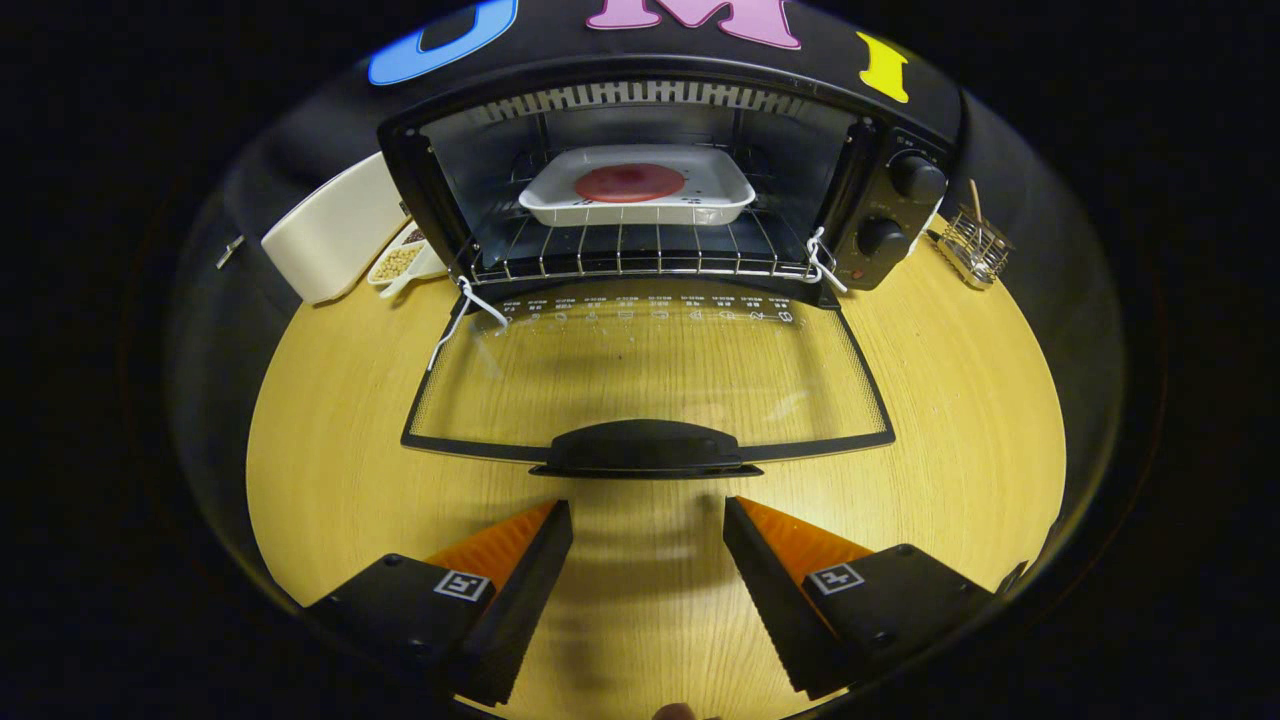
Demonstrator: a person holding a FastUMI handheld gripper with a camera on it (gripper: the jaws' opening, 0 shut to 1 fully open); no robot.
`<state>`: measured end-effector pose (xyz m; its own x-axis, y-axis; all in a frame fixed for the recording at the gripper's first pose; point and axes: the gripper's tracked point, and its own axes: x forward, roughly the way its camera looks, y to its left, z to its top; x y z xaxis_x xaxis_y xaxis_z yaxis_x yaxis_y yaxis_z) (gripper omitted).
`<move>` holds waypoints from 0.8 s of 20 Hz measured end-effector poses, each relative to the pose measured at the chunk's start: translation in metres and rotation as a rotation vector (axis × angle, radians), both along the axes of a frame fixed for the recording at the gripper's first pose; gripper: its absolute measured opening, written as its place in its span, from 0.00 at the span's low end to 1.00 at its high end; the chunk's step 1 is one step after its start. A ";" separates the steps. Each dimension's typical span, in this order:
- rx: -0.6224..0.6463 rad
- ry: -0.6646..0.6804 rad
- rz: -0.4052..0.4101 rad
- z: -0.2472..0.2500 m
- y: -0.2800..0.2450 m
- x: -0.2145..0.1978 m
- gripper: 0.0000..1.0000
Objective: Open the toaster oven, put the food inside, and close the toaster oven door.
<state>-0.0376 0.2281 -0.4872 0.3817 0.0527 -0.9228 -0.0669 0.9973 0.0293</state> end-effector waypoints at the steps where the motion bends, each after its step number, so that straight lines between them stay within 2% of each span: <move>1: 0.002 -0.002 -0.009 -0.001 0.001 0.004 0.99; 6: -0.013 0.027 -0.045 -0.011 0.003 0.011 0.99; 9: -0.024 0.027 -0.026 -0.009 0.003 0.010 0.99; 16: 0.009 -0.042 -0.028 0.023 0.003 0.009 0.99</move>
<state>-0.0287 0.2308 -0.4642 0.4218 0.0493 -0.9054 -0.0401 0.9986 0.0357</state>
